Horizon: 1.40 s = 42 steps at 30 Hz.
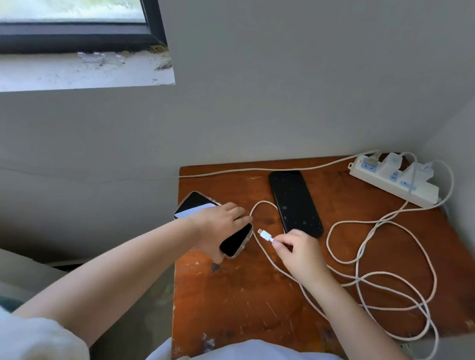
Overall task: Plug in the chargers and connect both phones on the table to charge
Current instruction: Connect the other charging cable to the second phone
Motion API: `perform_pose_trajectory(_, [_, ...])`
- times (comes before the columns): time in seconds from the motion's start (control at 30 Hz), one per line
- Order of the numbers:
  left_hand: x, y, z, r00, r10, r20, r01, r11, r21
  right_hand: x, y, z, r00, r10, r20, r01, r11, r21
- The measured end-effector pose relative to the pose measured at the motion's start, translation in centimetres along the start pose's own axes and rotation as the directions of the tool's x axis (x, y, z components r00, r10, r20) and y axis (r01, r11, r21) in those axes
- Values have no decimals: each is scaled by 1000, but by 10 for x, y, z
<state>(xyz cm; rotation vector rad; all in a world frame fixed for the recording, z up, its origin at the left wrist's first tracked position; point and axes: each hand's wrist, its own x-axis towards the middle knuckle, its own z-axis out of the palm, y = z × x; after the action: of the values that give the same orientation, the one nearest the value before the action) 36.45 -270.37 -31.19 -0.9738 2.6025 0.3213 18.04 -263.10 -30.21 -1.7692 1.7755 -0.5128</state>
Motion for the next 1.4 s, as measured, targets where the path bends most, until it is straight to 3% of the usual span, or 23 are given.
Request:
perform_pose_trajectory(0.13, [-21, -2, -7, 972, -122, -199, 79, 974, -213, -11, -22, -28, 983, -168, -79, 157, 980, -126])
perform_pose_trajectory(0.27, [-38, 5, -10, 930, -219, -296, 110, 933, -343, -23, -45, -50, 957, -256, -134, 217, 943, -252])
perform_pose_trajectory(0.57, [-45, 27, -14, 883, -300, -360, 106, 876, -470, -18, -59, -46, 965, -261, -39, 230, 905, -357])
perform_pose_trajectory(0.9, [-42, 37, -4, 861, -326, -391, 115, 873, -473, -12, -64, -49, 977, -193, 95, 215, 880, -424])
perform_pose_trajectory(1.17, [-41, 36, -9, 872, -335, -357, 131, 862, -489, 1, -73, -45, 970, -227, 91, 244, 858, -452])
perform_pose_trajectory(1.4, [-39, 36, -11, 840, -380, -387, 139, 841, -523, 0, -68, -41, 956, -293, 24, 274, 859, -432])
